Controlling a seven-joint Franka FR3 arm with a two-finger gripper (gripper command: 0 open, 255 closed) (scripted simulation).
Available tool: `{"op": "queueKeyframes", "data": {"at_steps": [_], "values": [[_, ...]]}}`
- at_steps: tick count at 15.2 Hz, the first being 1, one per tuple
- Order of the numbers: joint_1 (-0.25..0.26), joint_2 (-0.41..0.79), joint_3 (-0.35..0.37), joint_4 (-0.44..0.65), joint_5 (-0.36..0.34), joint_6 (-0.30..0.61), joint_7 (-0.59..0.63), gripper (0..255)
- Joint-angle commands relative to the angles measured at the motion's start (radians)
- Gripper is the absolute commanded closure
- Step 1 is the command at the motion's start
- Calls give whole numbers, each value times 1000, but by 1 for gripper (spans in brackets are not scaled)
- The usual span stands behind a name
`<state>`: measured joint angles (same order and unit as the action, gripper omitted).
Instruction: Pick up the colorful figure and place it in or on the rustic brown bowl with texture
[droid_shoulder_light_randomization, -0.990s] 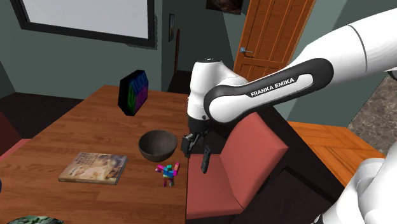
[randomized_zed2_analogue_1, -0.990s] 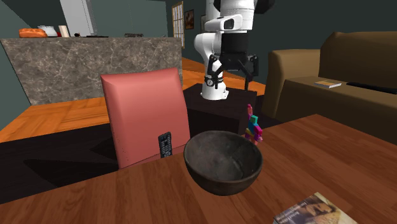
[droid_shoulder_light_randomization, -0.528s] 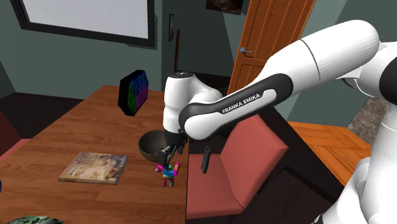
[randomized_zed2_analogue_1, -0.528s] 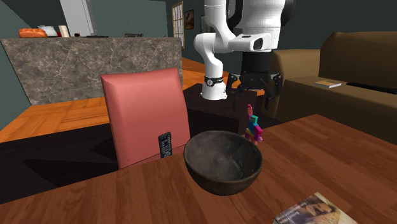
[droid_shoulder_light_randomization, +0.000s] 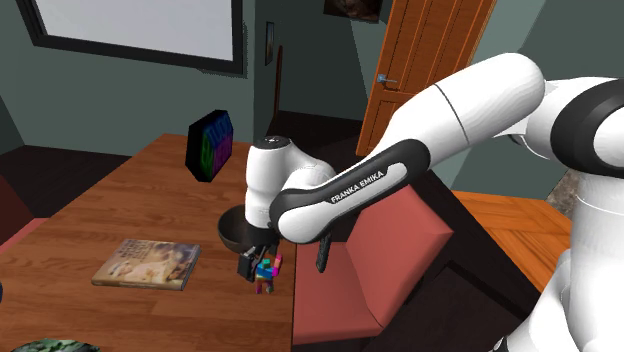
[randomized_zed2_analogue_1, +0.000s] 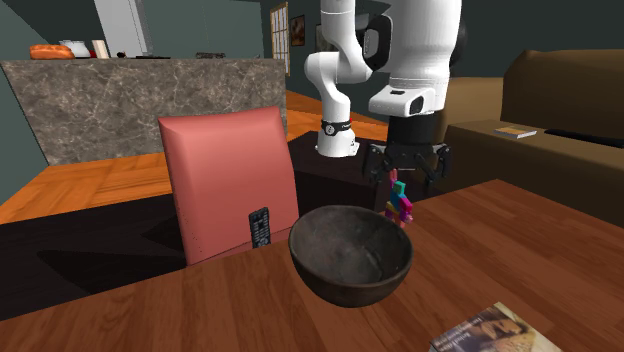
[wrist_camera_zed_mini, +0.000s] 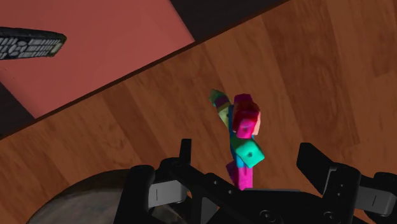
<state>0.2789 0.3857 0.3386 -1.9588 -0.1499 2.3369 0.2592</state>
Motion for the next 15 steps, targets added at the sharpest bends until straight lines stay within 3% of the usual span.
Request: {"op": "queueKeyframes", "data": {"at_steps": [1,9,10,15], "values": [[3,13,-3,-4,-6,17,4,0],[3,13,-3,-4,-6,17,4,0],[3,13,-3,-4,-6,17,4,255],[3,12,-3,-5,-6,17,4,255]]}}
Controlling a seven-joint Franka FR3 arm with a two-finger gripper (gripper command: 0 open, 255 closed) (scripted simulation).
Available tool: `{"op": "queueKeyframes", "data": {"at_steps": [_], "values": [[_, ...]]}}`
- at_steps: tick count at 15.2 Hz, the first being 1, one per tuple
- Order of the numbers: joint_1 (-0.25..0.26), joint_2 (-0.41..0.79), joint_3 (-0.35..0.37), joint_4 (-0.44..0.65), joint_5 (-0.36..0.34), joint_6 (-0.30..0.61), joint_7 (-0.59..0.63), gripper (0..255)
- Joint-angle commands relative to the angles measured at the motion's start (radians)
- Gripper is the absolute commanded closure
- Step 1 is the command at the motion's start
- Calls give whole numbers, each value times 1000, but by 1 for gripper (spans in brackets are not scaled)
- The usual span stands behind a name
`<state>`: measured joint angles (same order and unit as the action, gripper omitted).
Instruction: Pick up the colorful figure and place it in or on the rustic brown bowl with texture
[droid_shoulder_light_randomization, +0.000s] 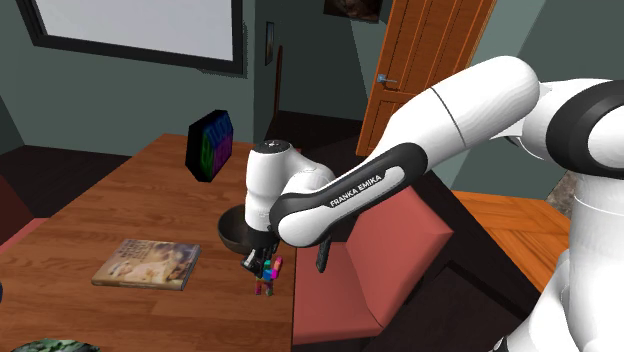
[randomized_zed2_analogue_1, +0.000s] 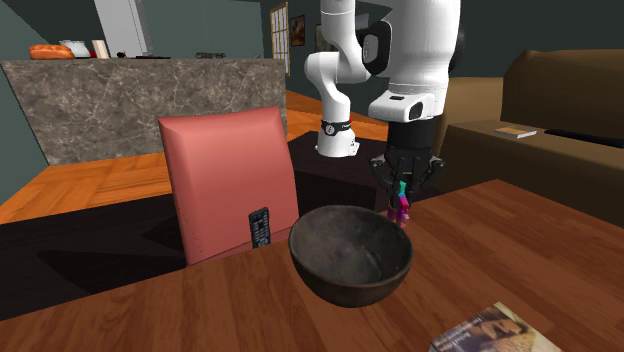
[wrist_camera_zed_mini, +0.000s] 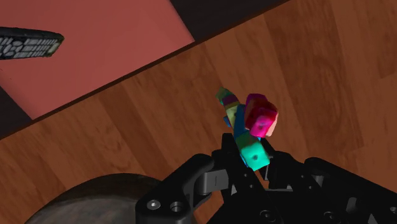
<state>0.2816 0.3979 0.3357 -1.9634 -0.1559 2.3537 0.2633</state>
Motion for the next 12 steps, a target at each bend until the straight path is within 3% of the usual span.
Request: {"op": "queueKeyframes", "data": {"at_steps": [1,12], "values": [[0,0,0,0,0,0,0,255],[-12,-65,16,24,32,-86,-20,255]]}}
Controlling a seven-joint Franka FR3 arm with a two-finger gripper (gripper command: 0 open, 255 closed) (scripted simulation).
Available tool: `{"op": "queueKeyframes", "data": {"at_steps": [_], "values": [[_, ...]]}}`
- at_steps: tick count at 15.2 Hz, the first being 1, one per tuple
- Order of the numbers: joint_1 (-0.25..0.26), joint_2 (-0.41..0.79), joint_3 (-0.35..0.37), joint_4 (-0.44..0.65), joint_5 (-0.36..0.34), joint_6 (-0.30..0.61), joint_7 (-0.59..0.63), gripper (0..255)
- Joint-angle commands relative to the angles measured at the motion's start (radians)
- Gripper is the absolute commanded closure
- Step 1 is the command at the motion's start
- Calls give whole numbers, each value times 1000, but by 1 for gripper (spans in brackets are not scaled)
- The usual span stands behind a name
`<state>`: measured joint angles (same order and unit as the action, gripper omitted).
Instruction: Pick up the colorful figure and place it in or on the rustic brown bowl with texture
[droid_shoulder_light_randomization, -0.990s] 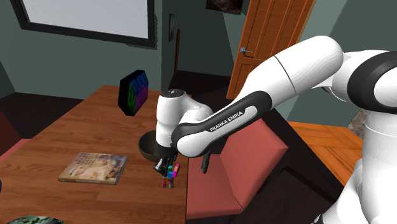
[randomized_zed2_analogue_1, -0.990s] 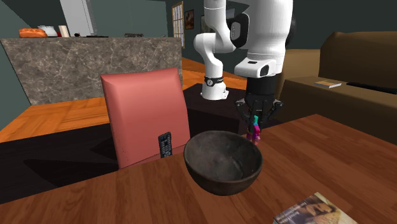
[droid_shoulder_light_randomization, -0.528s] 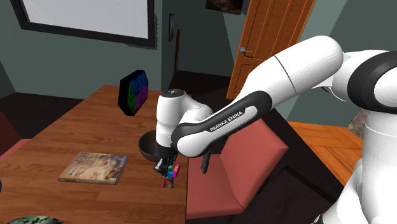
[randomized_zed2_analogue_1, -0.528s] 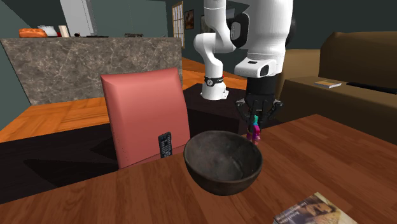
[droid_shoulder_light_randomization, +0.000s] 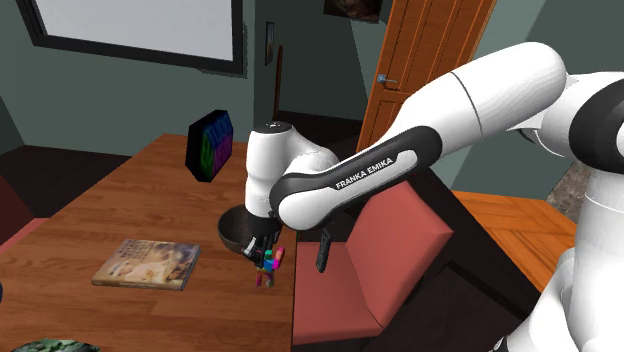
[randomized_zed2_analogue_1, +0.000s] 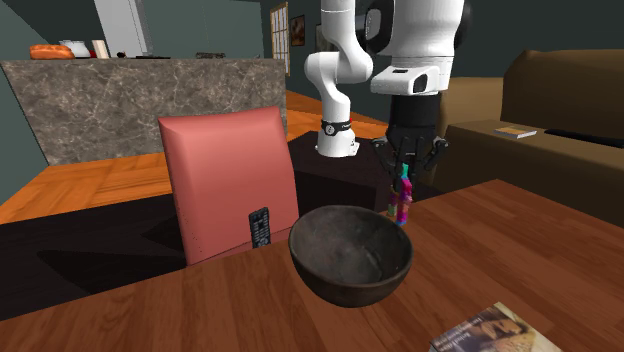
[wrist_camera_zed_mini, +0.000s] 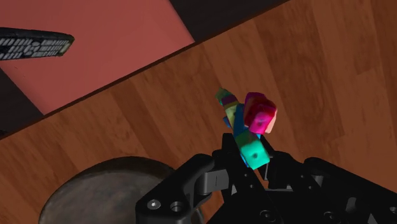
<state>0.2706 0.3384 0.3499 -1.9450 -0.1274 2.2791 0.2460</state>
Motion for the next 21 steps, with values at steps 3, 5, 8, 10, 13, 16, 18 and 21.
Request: {"op": "queueKeyframes", "data": {"at_steps": [3,5,8,10,13,16,18,21], "values": [[-5,-28,6,19,14,-45,-9,255],[-7,-42,9,28,21,-68,-13,255],[-9,-62,12,44,30,-103,-19,255],[-11,-74,14,56,36,-126,-23,255],[-13,-91,17,76,45,-162,-28,255],[-15,-107,19,98,52,-198,-32,255],[-15,-116,20,113,56,-222,-35,255],[-17,-129,22,138,62,-259,-38,255]]}}
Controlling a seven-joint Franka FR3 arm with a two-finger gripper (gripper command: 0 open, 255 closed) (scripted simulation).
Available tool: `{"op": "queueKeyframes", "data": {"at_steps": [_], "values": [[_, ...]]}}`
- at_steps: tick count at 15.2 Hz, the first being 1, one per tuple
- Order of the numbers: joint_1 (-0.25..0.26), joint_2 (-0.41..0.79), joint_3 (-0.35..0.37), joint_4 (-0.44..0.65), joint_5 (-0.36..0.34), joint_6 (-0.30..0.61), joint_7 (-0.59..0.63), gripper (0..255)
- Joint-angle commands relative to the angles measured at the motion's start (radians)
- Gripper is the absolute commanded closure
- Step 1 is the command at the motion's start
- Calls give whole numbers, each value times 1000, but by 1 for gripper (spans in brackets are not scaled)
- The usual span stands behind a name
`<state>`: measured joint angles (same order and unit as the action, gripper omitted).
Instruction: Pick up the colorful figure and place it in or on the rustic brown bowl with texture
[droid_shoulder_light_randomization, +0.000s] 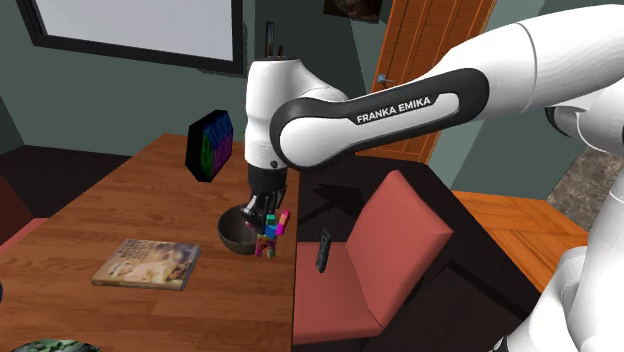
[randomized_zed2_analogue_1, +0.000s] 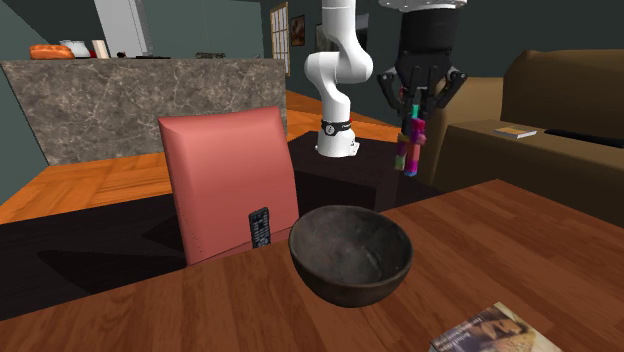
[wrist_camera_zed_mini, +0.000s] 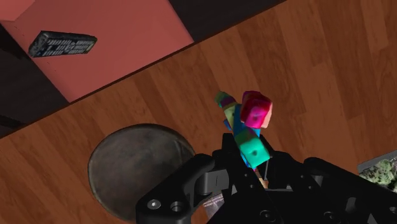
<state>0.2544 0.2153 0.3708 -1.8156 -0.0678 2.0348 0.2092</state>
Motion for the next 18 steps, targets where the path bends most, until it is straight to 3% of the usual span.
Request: {"op": "queueKeyframes", "data": {"at_steps": [1,4,7,13,17,18], "values": [[-1,-9,1,18,4,-27,-2,255],[-1,-17,2,38,8,-54,-4,255],[-15,65,-18,159,-16,-97,-39,255],[-27,261,-55,467,-60,-215,-108,255],[-16,435,-80,761,-89,-336,-157,255],[-18,433,-80,744,-88,-321,-156,255]]}}
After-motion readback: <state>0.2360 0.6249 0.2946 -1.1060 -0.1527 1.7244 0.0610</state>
